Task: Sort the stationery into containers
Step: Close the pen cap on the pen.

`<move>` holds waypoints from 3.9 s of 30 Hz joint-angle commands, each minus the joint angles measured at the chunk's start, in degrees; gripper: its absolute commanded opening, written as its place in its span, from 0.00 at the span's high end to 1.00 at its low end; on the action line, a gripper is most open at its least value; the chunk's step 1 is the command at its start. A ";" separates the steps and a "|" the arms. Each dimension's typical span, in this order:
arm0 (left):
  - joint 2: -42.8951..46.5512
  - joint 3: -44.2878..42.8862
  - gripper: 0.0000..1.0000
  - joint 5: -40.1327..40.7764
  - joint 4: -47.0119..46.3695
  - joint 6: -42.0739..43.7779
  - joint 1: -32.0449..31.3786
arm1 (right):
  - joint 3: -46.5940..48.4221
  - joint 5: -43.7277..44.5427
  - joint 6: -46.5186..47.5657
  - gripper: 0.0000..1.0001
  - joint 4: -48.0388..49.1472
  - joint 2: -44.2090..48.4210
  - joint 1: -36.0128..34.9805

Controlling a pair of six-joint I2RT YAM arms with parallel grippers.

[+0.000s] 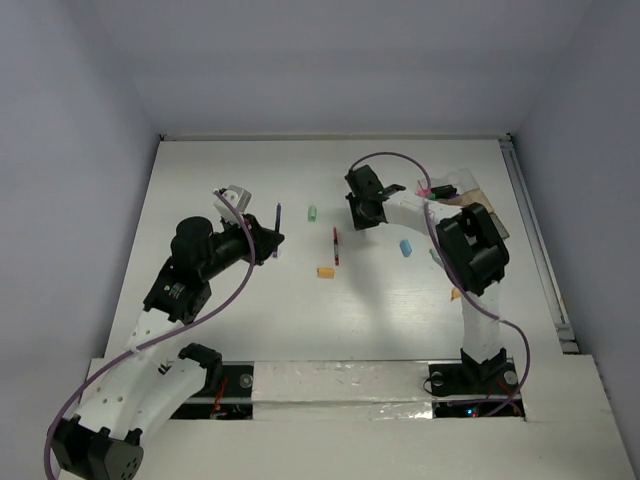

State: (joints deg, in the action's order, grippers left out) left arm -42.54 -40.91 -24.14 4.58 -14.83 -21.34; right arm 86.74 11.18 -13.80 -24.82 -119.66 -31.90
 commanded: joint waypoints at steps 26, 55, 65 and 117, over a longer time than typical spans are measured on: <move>-3.25 -0.32 1.00 -8.47 -4.23 -1.08 0.25 | -19.95 -21.90 -31.72 1.00 66.83 31.24 -11.60; -1.58 -0.32 1.00 -7.24 -5.72 -1.34 0.78 | -22.58 -20.41 -30.14 1.00 67.62 30.45 -13.36; -1.22 -0.23 1.00 -6.71 -5.99 -1.52 0.78 | -22.84 -20.85 -29.79 1.00 67.71 29.83 -14.50; 1.59 -1.28 1.00 -3.55 -9.15 -3.28 2.89 | -40.24 -29.29 -30.76 1.00 63.57 28.78 -26.28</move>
State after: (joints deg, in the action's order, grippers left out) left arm -42.15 -39.11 -32.32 13.23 -17.06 -19.77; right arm 51.31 -5.93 -43.79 47.64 -89.60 -51.62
